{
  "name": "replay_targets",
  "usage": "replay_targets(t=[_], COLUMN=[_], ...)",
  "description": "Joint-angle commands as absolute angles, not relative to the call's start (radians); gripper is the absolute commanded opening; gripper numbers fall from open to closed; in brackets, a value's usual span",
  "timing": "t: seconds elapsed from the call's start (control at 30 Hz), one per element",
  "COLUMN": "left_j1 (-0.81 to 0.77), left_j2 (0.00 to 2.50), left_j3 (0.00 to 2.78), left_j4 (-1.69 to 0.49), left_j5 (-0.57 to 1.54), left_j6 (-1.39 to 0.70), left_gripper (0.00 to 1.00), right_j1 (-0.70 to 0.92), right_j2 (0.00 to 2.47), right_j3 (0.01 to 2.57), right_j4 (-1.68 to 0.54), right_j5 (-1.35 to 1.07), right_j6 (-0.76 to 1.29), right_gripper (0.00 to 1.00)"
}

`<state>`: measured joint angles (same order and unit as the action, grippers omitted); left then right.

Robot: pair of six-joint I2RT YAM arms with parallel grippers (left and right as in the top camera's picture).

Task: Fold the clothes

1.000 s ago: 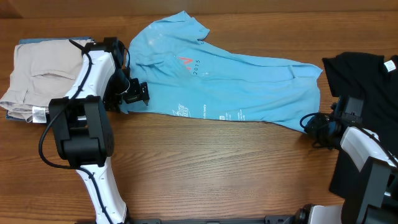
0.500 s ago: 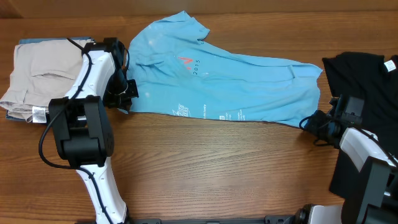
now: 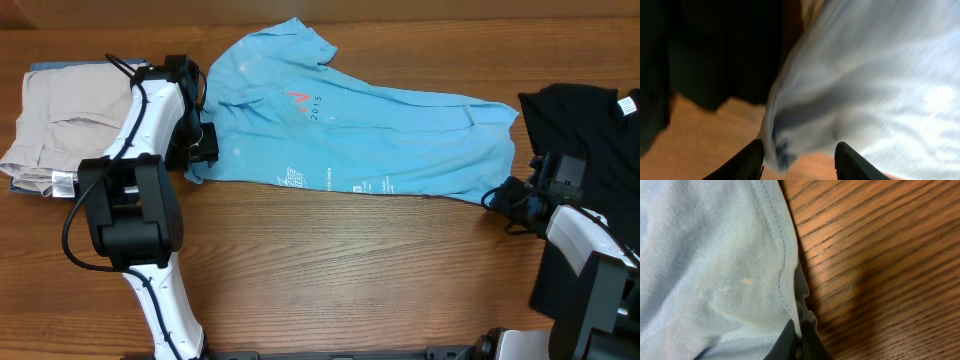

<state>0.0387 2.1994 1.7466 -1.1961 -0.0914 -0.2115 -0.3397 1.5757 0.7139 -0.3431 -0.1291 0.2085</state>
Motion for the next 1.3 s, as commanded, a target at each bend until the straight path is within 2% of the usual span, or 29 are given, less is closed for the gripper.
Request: replay_targets(t=[0.0, 0.07, 0.13, 0.2, 0.23, 0.3, 0.37, 0.47, 0.63, 0.67, 0.73, 0.8, 0.93, 1.03, 1.23, 1.27], left_j1=[0.033, 0.034, 0.034, 0.033, 0.033, 0.035, 0.035, 0.035, 0.035, 0.035, 0.036, 0.036, 0.032, 0.025, -0.054, -0.101], left_j2=[2.185, 2.184, 2.184, 2.184, 2.184, 2.184, 2.184, 2.184, 2.184, 2.184, 2.184, 2.184, 2.184, 2.184, 2.183, 2.183], left_j3=[1.71, 1.702, 1.702, 1.702, 1.702, 1.702, 1.702, 1.702, 1.636, 1.628, 1.629, 1.635, 1.639, 1.646, 1.648, 1.648], left_j4=[-1.155, -1.158, -1.179, -1.22, -1.238, -1.272, -1.277, -1.254, -1.152, -1.147, -1.147, -1.132, -1.053, -1.048, -1.114, -1.114], left_j5=[-0.107, -0.108, -0.107, -0.109, -0.118, -0.173, -0.172, -0.176, -0.176, -0.176, -0.194, -0.257, -0.359, -0.451, -0.463, -0.563], left_j6=[-0.179, -0.178, -0.167, -0.176, -0.2, -0.253, -0.266, -0.266, -0.266, -0.265, -0.247, -0.211, -0.008, 0.02, -0.003, -0.004], left_gripper=[0.49, 0.41, 0.42, 0.5, 0.57, 0.61, 0.56, 0.45, 0.44, 0.36, 0.04, 0.04, 0.04, 0.04, 0.08, 0.08], right_j1=[-0.343, -0.343, -0.343, -0.343, -0.343, -0.343, -0.343, -0.343, -0.343, -0.343, -0.343, -0.343, -0.343, -0.346, -0.412, -0.433], right_j2=[1.575, 1.575, 1.575, 1.575, 1.575, 1.575, 1.575, 1.575, 1.575, 1.575, 1.575, 1.575, 1.575, 1.575, 1.575, 1.575], right_j3=[0.707, 0.707, 0.707, 0.707, 0.707, 0.707, 0.707, 0.707, 0.707, 0.707, 0.707, 0.707, 0.707, 0.707, 0.707, 0.708], right_j4=[-0.337, -0.331, -0.315, -0.315, -0.313, -0.308, -0.304, -0.299, -0.299, -0.299, -0.299, -0.282, -0.233, -0.24, -0.266, -0.256], right_j5=[-0.113, -0.113, -0.113, -0.113, -0.113, -0.113, -0.113, -0.113, -0.113, -0.113, -0.081, -0.007, 0.013, 0.081, 0.104, 0.104], right_j6=[0.201, 0.201, 0.201, 0.201, 0.201, 0.201, 0.201, 0.201, 0.201, 0.201, 0.201, 0.201, 0.151, 0.151, 0.16, 0.16], right_gripper=[0.04, 0.04, 0.04, 0.04, 0.04, 0.04, 0.04, 0.04, 0.04, 0.04, 0.04, 0.04, 0.04, 0.04, 0.04, 0.04])
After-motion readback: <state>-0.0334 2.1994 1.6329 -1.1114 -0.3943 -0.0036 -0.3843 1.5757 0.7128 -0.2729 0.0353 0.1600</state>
